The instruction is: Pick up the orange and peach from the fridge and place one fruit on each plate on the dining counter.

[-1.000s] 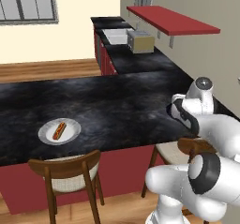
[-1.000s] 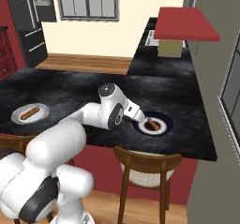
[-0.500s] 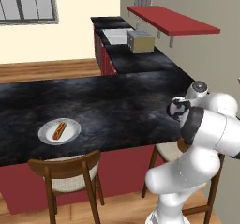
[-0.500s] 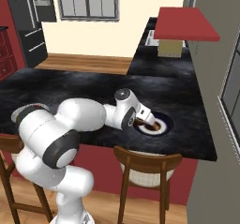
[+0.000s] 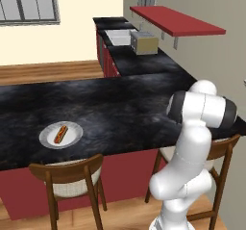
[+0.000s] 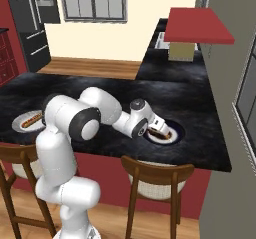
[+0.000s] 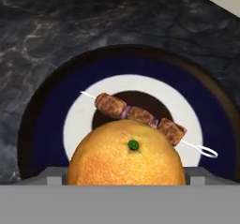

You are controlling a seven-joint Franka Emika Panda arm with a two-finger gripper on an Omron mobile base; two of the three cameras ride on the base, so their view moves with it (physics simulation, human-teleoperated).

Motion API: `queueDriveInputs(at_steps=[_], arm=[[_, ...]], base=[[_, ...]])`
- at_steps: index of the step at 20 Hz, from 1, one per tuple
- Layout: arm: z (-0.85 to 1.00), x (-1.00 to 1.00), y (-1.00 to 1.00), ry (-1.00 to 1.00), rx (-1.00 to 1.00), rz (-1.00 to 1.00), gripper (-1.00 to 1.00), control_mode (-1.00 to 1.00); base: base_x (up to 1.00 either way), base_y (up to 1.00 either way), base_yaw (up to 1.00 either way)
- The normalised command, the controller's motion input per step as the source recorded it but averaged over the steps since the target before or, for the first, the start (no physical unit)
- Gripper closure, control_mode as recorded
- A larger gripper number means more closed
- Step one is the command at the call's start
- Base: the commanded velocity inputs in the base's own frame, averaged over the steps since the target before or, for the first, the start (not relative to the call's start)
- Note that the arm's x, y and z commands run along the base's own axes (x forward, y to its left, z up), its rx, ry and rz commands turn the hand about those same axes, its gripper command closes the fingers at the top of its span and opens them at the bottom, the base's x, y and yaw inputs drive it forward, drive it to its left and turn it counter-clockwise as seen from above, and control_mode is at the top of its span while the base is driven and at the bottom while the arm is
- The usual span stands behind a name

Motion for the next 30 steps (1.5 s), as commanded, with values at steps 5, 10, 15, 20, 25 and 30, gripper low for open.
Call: queueDriveInputs(at_steps=[5, 10, 15, 20, 25, 30], arm=[[-0.41, 0.48, -0.34, 0.04, 0.0, 0.0, 1.0, -1.0], [-0.21, 0.19, -0.24, 0.01, 0.0, 0.0, -1.0, -1.0], [-0.01, -0.06, -0.08, 0.0, 0.01, 0.0, -1.0, -1.0], [0.05, -0.01, 0.15, 0.0, 0.0, 0.0, -1.0, -1.0], [0.45, -0.02, 0.35, -0.09, 0.06, 0.0, -1.0, -1.0], [0.7, -0.82, 0.04, -0.06, 0.01, 0.0, -1.0, -1.0]], base=[[0.0, 0.0, 0.0], [0.0, 0.0, 0.0], [0.0, 0.0, 0.0], [0.0, 0.0, 0.0], [0.0, 0.0, 0.0], [0.0, 0.0, 0.0]])
